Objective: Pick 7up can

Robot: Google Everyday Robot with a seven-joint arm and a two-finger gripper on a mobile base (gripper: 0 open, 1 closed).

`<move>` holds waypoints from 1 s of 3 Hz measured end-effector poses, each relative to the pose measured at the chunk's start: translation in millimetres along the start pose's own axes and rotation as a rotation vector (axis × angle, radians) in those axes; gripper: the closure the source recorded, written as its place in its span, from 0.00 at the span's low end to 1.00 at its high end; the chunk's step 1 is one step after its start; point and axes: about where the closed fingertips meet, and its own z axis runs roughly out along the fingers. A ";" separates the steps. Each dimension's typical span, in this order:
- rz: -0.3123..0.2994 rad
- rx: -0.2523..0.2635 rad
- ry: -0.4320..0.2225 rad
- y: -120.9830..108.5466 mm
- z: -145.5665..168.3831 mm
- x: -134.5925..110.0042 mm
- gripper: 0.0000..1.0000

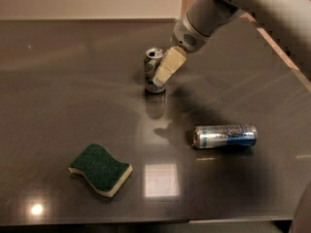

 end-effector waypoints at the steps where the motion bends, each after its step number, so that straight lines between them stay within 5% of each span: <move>1: -0.005 -0.010 -0.001 -4.2 9.6 -9.3 0.00; 3: -0.020 -0.030 0.003 -0.8 16.0 -15.6 0.42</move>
Offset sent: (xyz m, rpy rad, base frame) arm 0.0126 0.0209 -0.0012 -0.0010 0.0079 0.0379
